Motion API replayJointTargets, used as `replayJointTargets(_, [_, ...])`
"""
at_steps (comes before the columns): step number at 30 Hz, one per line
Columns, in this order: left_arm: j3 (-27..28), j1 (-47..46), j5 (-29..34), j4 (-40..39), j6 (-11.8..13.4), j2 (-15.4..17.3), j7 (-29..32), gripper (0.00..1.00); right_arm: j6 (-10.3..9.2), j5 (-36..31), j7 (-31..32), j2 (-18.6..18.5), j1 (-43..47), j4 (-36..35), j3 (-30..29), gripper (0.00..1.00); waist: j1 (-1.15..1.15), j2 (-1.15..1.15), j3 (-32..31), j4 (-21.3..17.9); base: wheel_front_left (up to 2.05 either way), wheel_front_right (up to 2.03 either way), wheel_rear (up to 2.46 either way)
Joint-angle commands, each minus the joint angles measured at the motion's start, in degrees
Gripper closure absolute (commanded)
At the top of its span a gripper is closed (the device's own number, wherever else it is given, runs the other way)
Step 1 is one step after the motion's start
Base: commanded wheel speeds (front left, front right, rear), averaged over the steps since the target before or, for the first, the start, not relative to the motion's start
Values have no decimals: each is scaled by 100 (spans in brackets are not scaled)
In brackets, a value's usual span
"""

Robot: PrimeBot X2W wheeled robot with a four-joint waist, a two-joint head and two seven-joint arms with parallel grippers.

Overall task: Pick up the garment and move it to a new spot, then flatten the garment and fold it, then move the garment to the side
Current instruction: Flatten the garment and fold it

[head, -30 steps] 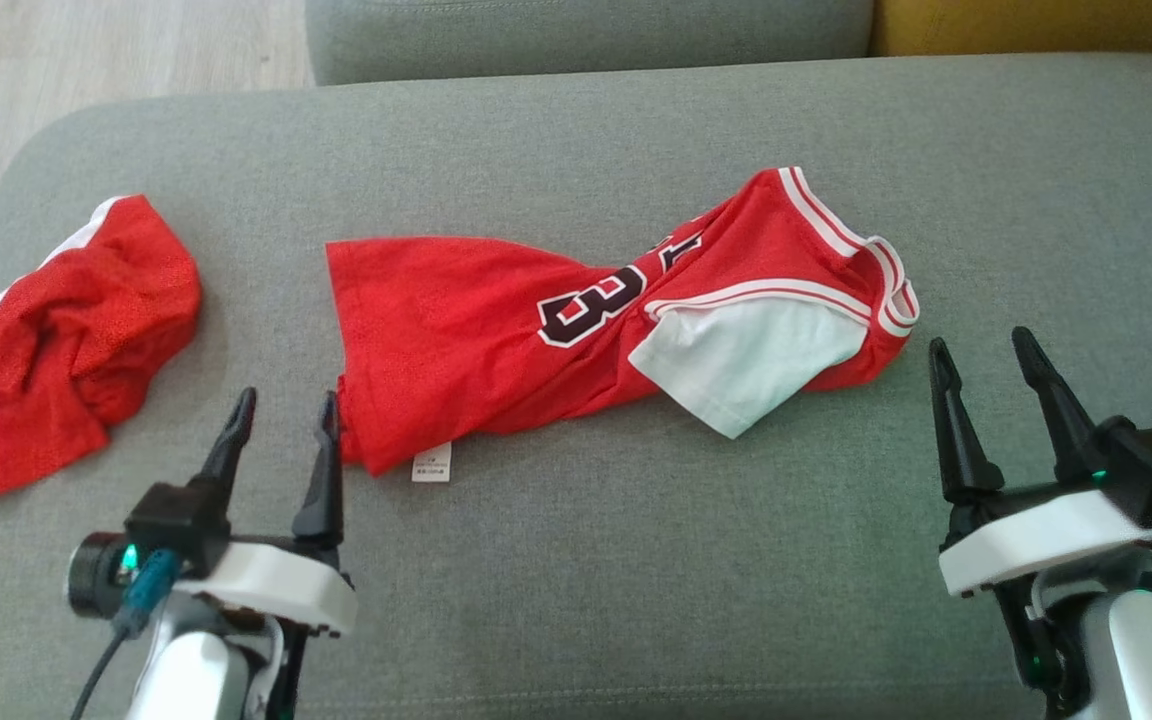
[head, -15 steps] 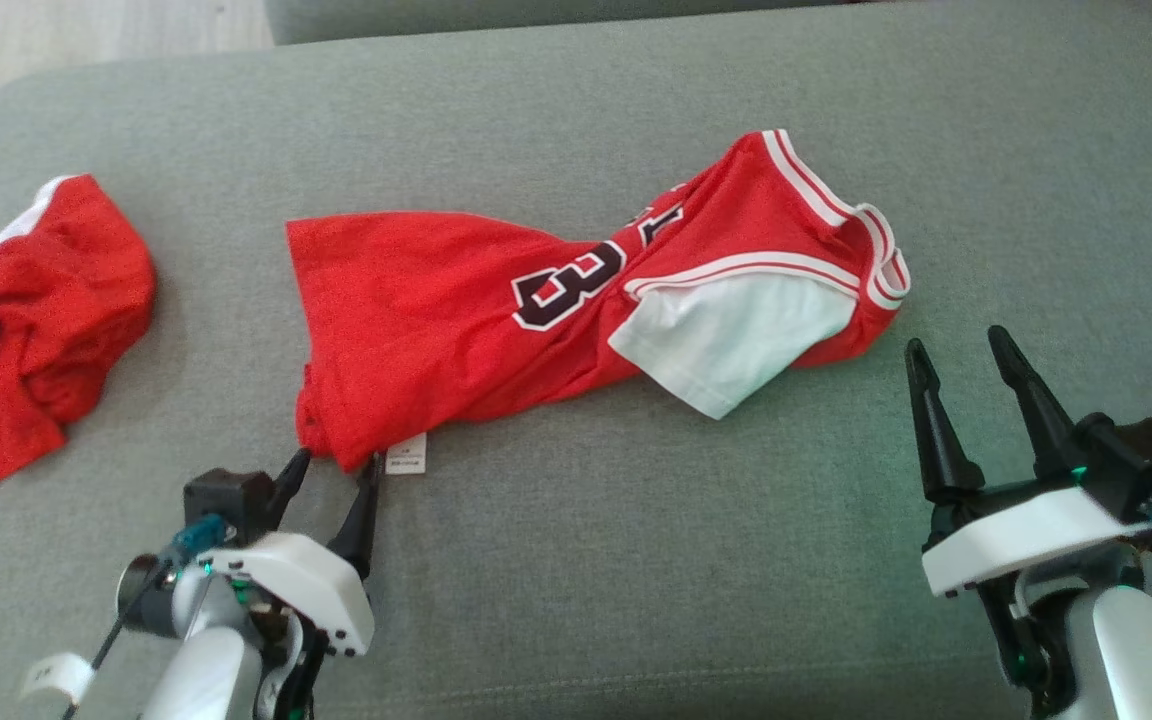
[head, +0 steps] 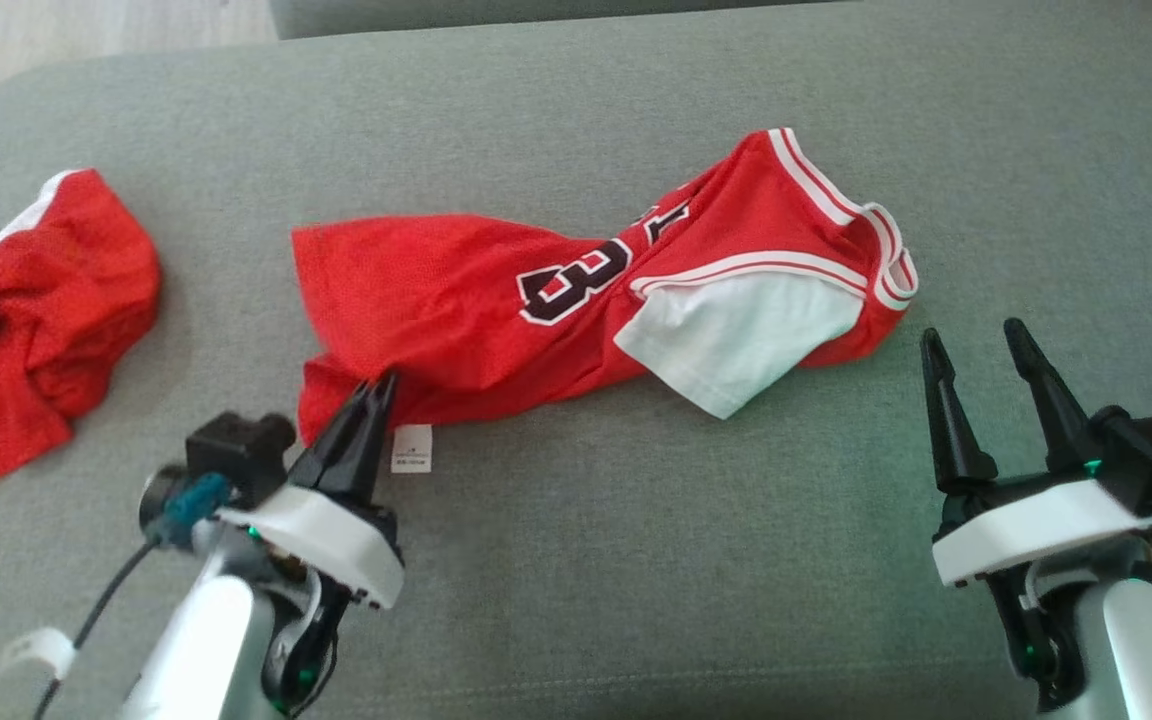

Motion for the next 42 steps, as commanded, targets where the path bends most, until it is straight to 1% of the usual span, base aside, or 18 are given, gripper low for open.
replayJointTargets(1, [165,-195,34,-364,4,150,25,100,-4,35,-39,12,-103,-197,79,0,0,0,-18,30,0,0,0])
replayJointTargets(3, [104,-122,39,-922,3,203,210,100,-4,58,-30,22,-82,-207,54,0,0,0,-32,71,0,0,0])
replayJointTargets(7, [78,-32,59,-1894,84,328,644,100,-4,66,-14,46,-61,-234,35,0,0,0,-33,89,0,0,0])
replayJointTargets(9, [136,-55,15,-2170,138,358,794,100,-4,76,-12,58,-69,-246,42,0,0,0,-17,78,0,0,0])
replayJointTargets(11, [267,-105,-34,-2193,225,402,917,100,-4,100,-9,72,-97,-253,79,0,0,0,16,26,0,0,0])
replayJointTargets(14, [536,-264,-205,-1816,334,413,941,100,-4,131,-10,81,-157,-255,141,0,0,0,112,-77,0,0,0])
replayJointTargets(18, [847,-631,-376,-794,414,412,752,100,-4,170,-12,74,-261,-232,201,0,0,0,298,-246,0,0,0])
replayJointTargets(22, [947,-1076,-277,243,495,494,554,100,-4,193,-35,60,-367,-192,265,0,0,0,461,-410,0,0,0])
replayJointTargets(26, [945,-1366,-179,1000,554,553,436,100,-4,222,-77,57,-434,-136,298,0,0,0,556,-493,0,0,0])
replayJointTargets(27, [961,-1408,-194,1150,563,548,403,83,-4,226,-87,57,-445,-122,301,0,0,0,571,-500,0,0,0])
replayJointTargets(28, [967,-1445,-192,1263,567,548,341,0,-4,230,-98,57,-455,-107,304,0,0,0,579,-505,0,0,0])
replayJointTargets(32, [954,-1448,-155,1449,622,482,-24,0,-4,228,-139,47,-472,-42,300,0,0,0,541,-469,0,0,0])
replayJointTargets(33, [954,-1448,-155,1449,622,482,-24,0,-4,228,-139,47,-472,-42,300,0,0,0,541,-469,0,0,0])
replayJointTargets(35, [952,-1366,-126,1421,697,427,-245,0,-4,203,-152,29,-478,-21,306,0,0,0,496,-425,0,0,0])
replayJointTargets(38, [957,-1185,-59,1254,846,358,-540,0,-4,165,-140,6,-468,1,310,0,0,0,397,-339,0,0,0])
replayJointTargets(42, [926,-867,54,835,1004,281,-746,0,-4,126,-96,-25,-426,12,306,0,0,0,220,-210,0,0,0])
